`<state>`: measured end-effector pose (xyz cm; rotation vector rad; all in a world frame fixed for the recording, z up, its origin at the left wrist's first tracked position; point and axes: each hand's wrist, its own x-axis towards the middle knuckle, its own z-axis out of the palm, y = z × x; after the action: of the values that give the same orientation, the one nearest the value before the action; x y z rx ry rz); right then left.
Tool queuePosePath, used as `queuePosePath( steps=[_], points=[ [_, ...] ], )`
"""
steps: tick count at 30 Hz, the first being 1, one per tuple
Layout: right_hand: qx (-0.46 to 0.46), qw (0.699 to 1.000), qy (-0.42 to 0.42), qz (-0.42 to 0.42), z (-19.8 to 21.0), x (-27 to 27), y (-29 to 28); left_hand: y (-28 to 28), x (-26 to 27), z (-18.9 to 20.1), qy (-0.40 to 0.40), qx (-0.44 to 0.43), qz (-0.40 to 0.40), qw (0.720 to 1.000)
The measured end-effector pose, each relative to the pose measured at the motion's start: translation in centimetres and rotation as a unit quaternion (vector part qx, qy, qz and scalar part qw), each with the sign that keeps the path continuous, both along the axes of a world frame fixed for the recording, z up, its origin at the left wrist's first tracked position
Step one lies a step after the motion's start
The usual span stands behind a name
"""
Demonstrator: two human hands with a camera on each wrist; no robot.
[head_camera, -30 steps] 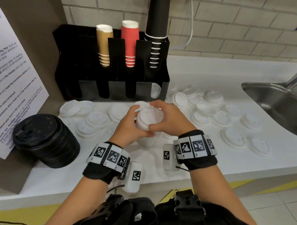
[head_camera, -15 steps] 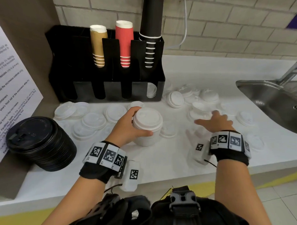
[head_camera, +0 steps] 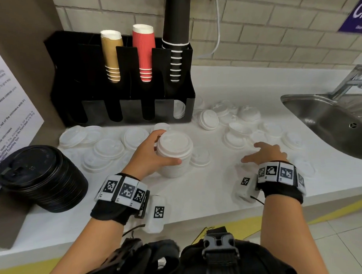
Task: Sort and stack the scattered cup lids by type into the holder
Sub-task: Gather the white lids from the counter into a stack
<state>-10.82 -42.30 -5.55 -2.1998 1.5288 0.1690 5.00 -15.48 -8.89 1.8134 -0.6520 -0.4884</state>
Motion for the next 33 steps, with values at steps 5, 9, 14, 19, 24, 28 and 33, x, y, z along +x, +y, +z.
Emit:
queuePosePath(
  steps=[5,9,14,19,24,28,33],
  points=[
    [0.019,0.999,0.019,0.041,-0.6,0.3,0.1,0.1,0.0,0.2,-0.003,-0.001,-0.002,1.0],
    [0.037,0.997,0.031,0.062,-0.6,0.7,0.2,0.0,0.0,0.2,0.002,0.002,0.001,1.0],
    [0.029,0.993,-0.044,0.104,0.6,1.3,1.2,0.0,0.0,0.2,-0.011,0.01,0.003,1.0],
    [0.139,0.914,-0.294,0.241,3.5,3.3,5.5,-0.1,0.0,0.2,-0.013,0.015,0.005,1.0],
    [0.077,0.87,-0.34,0.348,3.4,6.7,10.0,-0.2,-0.1,0.2,0.018,0.009,0.01,1.0],
    [0.062,0.864,-0.321,0.382,2.6,8.1,11.2,-0.2,0.0,0.0,0.024,0.007,0.008,1.0],
    [0.043,0.865,-0.297,0.403,2.1,8.7,11.6,-0.2,0.0,-0.1,0.031,0.001,0.015,0.999]
  ],
)
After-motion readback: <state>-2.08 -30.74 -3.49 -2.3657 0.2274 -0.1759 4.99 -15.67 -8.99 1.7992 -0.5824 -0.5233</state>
